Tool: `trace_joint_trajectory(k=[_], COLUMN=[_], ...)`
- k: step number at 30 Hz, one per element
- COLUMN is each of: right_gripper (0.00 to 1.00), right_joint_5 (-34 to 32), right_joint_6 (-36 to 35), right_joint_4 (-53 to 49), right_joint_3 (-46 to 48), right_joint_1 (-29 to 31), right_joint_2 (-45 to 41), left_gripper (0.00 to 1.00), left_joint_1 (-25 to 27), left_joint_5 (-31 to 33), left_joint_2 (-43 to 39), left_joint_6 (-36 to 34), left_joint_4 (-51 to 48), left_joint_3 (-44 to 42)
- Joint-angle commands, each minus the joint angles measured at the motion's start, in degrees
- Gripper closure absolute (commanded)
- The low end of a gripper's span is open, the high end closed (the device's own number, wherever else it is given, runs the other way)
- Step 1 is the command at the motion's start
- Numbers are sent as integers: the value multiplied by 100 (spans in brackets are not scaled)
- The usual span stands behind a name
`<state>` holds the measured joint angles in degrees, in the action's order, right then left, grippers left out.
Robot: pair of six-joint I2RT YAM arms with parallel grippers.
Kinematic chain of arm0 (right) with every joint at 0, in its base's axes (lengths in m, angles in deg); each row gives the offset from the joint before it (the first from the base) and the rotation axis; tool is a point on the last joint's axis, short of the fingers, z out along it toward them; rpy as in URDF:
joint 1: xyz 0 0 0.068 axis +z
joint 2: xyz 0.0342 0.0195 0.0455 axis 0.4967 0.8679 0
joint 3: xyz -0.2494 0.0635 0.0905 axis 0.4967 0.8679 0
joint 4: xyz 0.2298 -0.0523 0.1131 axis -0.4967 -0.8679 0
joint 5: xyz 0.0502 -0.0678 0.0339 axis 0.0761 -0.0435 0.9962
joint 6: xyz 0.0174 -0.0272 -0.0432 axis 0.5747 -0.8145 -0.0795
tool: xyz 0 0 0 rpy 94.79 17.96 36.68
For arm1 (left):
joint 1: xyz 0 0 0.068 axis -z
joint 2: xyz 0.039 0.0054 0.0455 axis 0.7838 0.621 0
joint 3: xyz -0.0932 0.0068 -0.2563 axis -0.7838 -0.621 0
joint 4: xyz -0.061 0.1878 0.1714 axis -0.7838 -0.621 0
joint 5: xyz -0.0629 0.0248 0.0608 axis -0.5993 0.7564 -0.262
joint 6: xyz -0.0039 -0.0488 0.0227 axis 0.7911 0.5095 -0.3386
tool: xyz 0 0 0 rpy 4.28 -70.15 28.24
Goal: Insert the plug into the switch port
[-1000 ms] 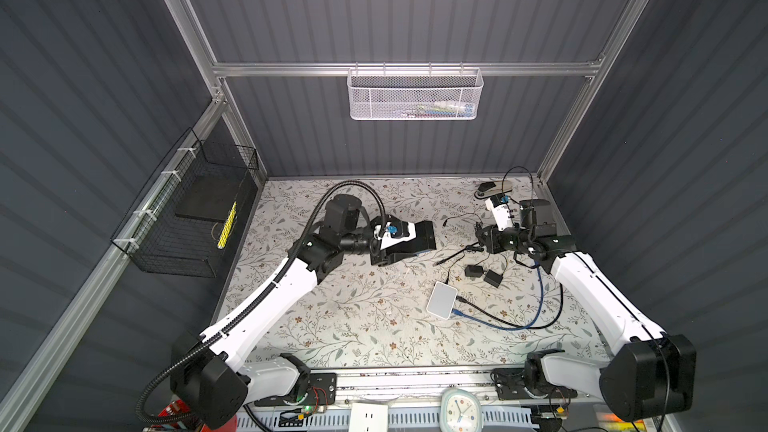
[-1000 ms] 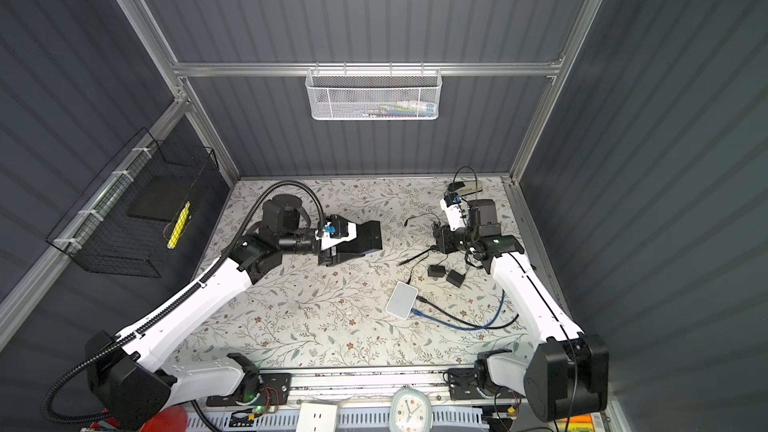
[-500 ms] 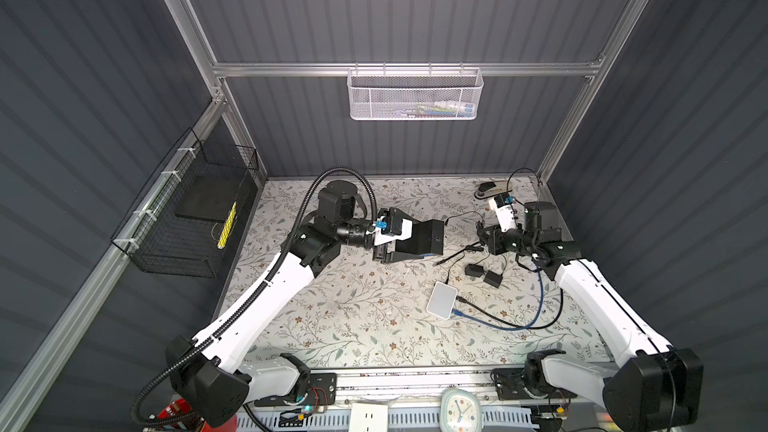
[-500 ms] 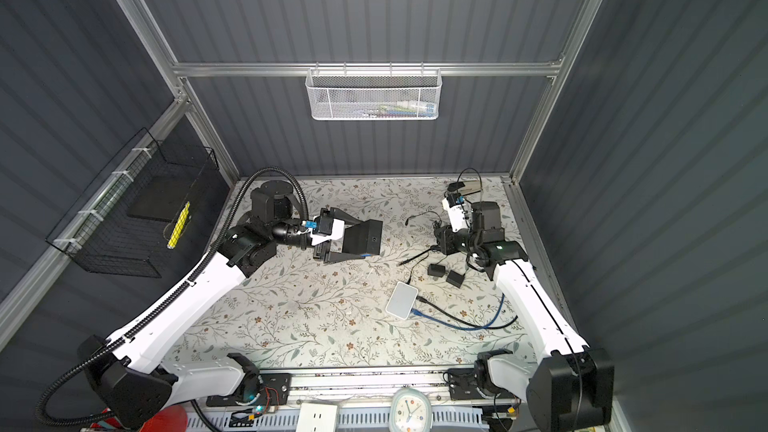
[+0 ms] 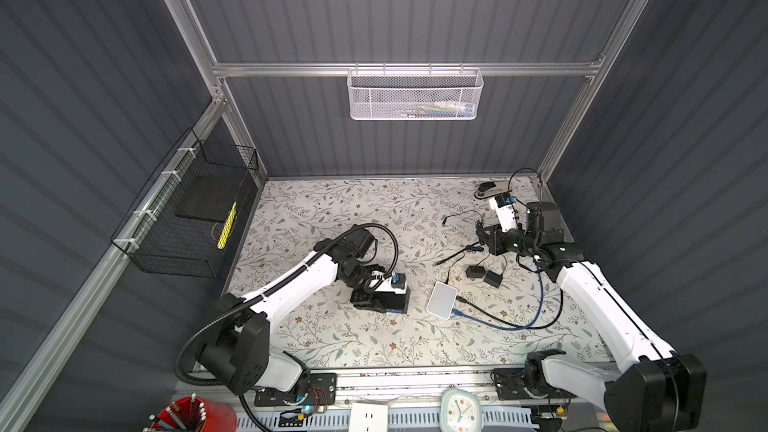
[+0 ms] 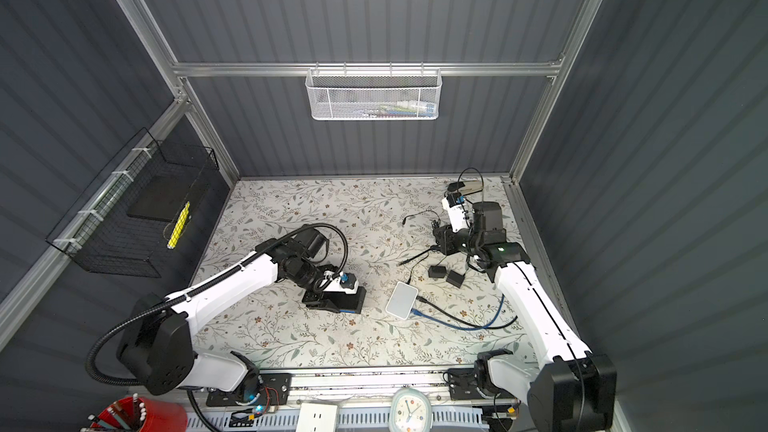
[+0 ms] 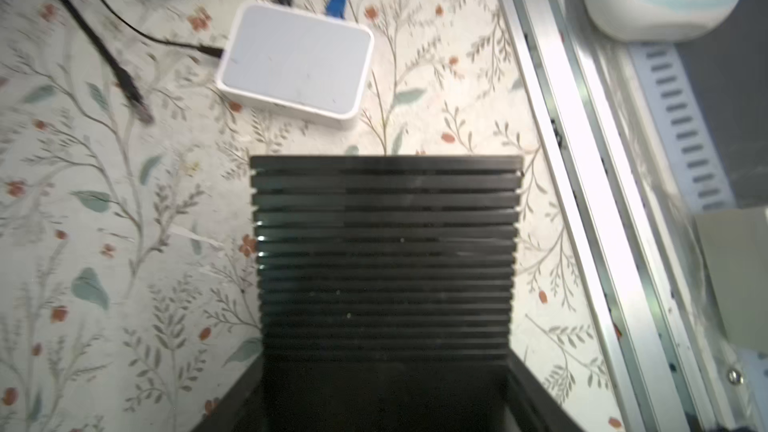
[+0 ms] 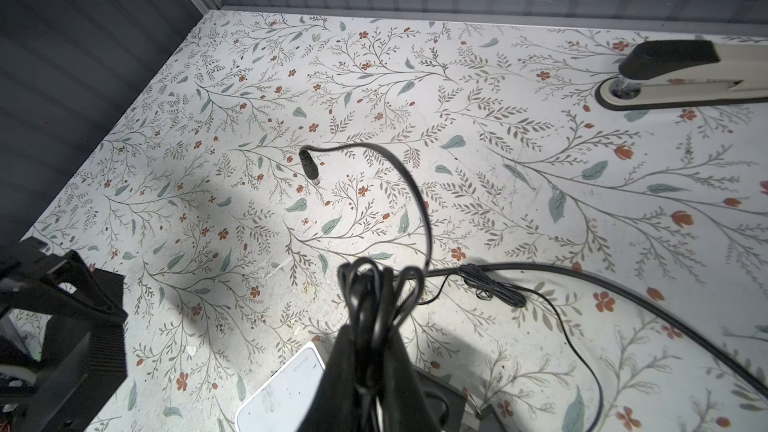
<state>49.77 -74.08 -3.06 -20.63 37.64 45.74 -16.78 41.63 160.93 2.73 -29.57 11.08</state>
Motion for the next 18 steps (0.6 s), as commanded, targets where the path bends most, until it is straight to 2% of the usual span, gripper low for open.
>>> trace_joint_trajectory(k=[1, 7, 9, 11, 14, 16, 17, 18], right_gripper=[91, 91, 91, 91, 91, 91, 91, 91], right_joint_5=[187, 236, 249, 259, 291, 317, 343, 359], right_joint_6=[91, 128, 142, 168, 173, 164, 155, 136], right_joint_4=[115, 119, 128, 155, 181, 190, 185, 156], right_joint_3=[83, 118, 143, 169, 188, 209, 223, 223], right_joint_1=[-21, -21, -21, -22, -21, -17, -21, -4], right_joint_2=[-51, -95, -107, -116, -92, -50, -1, 49], left_gripper=[74, 71, 70, 64, 43, 21, 3, 0], left_joint_1=[6, 50, 50, 50, 74, 85, 85, 81], left_joint_5=[531, 1686, 1876, 1932, 2056, 2082, 2003, 1903], left_joint_2=[374, 1123, 1251, 1330, 1366, 1279, 1197, 1101], left_joint_6=[-606, -491, -466, -410, 95, 517, 497, 508], left_joint_4=[-191, 486, 657, 859, 1299, 1578, 1536, 1485], left_joint_3=[-51, -103, -111, -170, -251, -326, -342, -327])
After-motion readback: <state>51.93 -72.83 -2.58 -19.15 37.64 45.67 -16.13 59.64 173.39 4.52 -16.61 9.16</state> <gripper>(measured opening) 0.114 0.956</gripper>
